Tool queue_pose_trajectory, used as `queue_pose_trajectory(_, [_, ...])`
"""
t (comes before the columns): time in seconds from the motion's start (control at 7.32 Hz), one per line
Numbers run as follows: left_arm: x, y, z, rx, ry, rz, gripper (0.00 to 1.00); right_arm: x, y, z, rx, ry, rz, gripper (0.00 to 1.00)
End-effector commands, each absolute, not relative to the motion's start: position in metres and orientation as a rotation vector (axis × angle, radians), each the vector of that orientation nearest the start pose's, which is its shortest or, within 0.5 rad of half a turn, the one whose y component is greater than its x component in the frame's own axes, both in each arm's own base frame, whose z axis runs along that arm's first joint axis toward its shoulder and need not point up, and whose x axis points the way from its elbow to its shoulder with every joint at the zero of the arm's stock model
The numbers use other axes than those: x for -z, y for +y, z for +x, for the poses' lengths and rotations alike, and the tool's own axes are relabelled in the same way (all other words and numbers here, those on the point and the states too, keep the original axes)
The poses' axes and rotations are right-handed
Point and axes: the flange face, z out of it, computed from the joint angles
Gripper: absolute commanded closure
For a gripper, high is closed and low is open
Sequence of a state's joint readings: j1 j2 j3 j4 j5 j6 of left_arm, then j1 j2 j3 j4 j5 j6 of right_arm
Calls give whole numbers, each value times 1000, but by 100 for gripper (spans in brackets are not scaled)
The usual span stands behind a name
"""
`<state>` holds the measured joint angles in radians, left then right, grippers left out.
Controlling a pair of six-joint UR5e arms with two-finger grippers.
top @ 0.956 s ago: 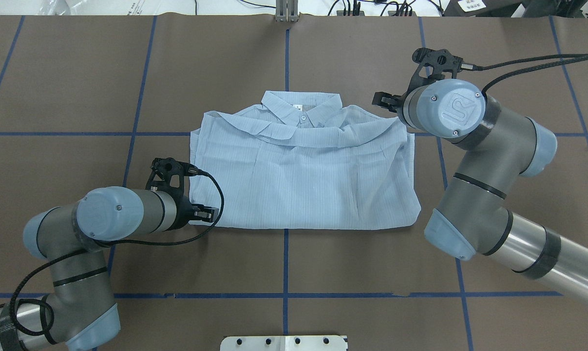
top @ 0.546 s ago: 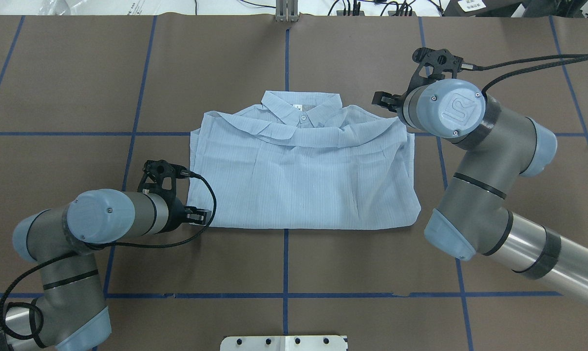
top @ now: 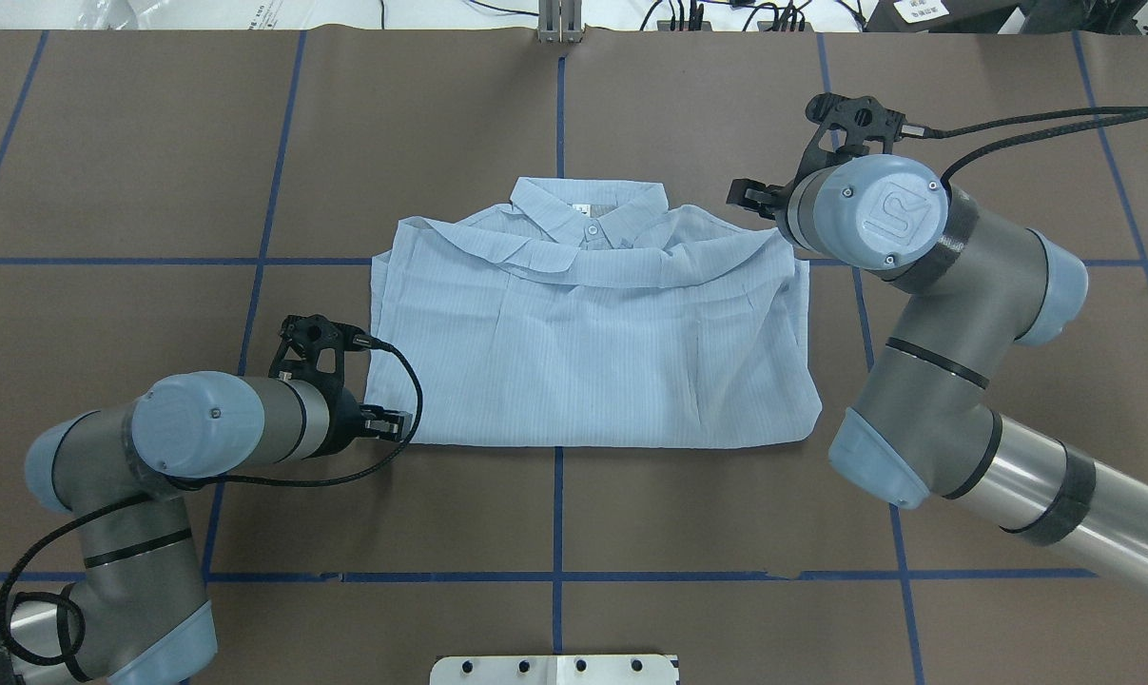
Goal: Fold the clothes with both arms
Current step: 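Grasp the shirt's side edge nearest the left gripper, then drag the shirt side with the left gripper away from the robot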
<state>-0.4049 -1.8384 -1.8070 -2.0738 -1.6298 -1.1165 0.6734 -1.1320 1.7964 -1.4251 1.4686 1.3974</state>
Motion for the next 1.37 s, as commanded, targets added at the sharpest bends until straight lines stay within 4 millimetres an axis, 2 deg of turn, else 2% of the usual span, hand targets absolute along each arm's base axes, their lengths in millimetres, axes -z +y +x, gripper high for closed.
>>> queue_pose_trajectory(0.0, [-348,-350,493,-78,944,378,100,-302,-505,-403,-513,-707,425,0])
queue_pose_trajectory(0.27, [-344,-364,462,-146,889,436,100,-301,-504,-404,-513,-709,424,0])
queue_pose_trajectory(0.41, [-350,-399,436,-161,837,498,100,-298,-505,-404,-513,-713,426,0])
queue_pose_trajectory(0.55, [-369,-445,406,-161,754,549,100,-296,-505,-405,-513,-716,427,0])
queue_pose_trajectory(0.68, [-387,-492,384,-149,682,578,100,-295,-505,-406,-511,-718,427,0])
queue_pose_trajectory(0.82, [-382,-552,382,-132,628,607,100,-294,-504,-407,-509,-720,426,0])
queue_pose_trajectory(0.96, [-381,-609,387,-92,587,598,100,-288,-502,-406,-506,-733,428,0])
queue_pose_trajectory(1.09, [-364,-661,404,-64,576,606,100,-281,-498,-403,-503,-750,431,0])
queue_pose_trajectory(1.23, [-368,-704,417,-42,577,636,100,-279,-498,-404,-501,-753,432,0])
